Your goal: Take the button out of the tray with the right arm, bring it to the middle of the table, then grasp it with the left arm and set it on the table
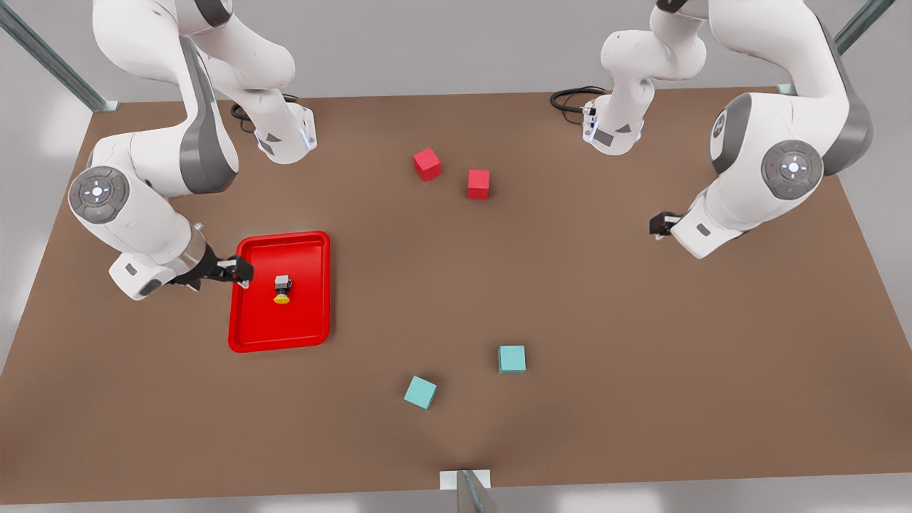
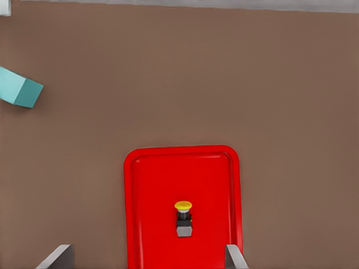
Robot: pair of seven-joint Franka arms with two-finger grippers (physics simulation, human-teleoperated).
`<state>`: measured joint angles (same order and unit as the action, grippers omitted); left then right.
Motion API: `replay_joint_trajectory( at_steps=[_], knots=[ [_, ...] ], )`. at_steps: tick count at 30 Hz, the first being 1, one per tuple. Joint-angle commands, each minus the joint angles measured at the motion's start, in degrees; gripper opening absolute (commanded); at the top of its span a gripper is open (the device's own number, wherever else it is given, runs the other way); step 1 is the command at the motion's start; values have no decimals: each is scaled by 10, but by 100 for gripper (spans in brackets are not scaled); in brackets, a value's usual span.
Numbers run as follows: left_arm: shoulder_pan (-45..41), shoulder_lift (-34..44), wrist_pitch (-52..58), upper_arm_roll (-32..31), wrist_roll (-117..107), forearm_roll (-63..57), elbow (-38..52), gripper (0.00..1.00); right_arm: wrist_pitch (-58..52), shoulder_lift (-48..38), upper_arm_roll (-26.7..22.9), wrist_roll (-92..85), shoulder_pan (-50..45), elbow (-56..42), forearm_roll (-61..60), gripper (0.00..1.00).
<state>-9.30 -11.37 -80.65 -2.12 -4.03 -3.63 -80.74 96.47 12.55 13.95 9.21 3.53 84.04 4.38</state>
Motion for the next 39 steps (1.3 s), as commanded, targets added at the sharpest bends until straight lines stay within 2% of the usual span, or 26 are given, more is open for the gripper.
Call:
replay_joint_trajectory(
  at_steps=[1, 4, 5, 8, 11, 12, 14, 15, 19, 23, 27, 39],
  knots=[
    [0, 0, -17, 0, -31, -2, 1, 100, 10, 0, 0, 9, 3, -1, -2, 100],
    [0, -8, -20, 0, -31, -2, 1, 100, 8, 0, 0, 7, 5, 0, -5, 100],
    [-2, -27, -23, 0, -31, -4, 1, 100, -1, 25, 2, -8, 2, 0, -5, 100],
    [1, -54, -34, 0, -32, -2, 1, 100, -2, 54, 3, 29, 1, 79, -6, 100],
    [0, -53, -35, 1, -32, -2, 1, 100, 200, 30, 6, 52, 6, 262, -12, 100],
    [-1, -53, -36, 1, -32, -2, 1, 100, 230, 29, 6, 51, 9, 281, -12, 100],
    [-1, -52, -35, 1, -32, -1, 17, 100, 376, 20, 6, 51, 29, 392, -12, 100],
    [-2, -52, -35, 1, -32, -2, 18, 100, 416, 22, 6, 50, 38, 416, -11, 100],
    [-2, -52, -34, 1, -31, -2, 17, 100, 484, 27, 6, 49, 43, 446, -10, 100],
    [-3, -52, -33, 1, -32, -2, 17, 100, 542, 71, 6, 52, 43, 445, -5, 100],
    [-4, -53, -34, 1, -32, -2, 17, 100, 544, 98, 5, 51, 55, 439, 21, 100],
    [-6, -58, -36, -1, -35, -3, 17, 100, 540, 92, 6, 56, 65, 487, 22, 100]
  ],
)
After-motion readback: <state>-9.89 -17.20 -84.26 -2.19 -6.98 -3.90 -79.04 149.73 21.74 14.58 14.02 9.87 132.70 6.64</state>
